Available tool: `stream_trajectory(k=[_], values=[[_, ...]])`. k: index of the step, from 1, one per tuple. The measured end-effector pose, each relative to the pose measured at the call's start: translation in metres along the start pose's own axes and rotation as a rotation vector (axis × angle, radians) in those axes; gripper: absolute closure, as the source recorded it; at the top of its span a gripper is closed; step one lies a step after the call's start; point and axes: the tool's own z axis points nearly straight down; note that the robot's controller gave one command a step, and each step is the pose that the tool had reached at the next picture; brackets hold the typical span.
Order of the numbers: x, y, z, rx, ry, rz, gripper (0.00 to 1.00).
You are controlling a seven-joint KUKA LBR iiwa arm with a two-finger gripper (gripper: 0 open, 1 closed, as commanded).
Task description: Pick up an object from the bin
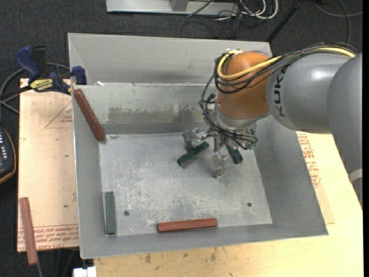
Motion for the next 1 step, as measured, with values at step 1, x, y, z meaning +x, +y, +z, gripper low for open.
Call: stream_trajectory(k=[1], values=[[0.0003,-0.0009,-0.0007,0.0,0.0,0.002,1.0]])
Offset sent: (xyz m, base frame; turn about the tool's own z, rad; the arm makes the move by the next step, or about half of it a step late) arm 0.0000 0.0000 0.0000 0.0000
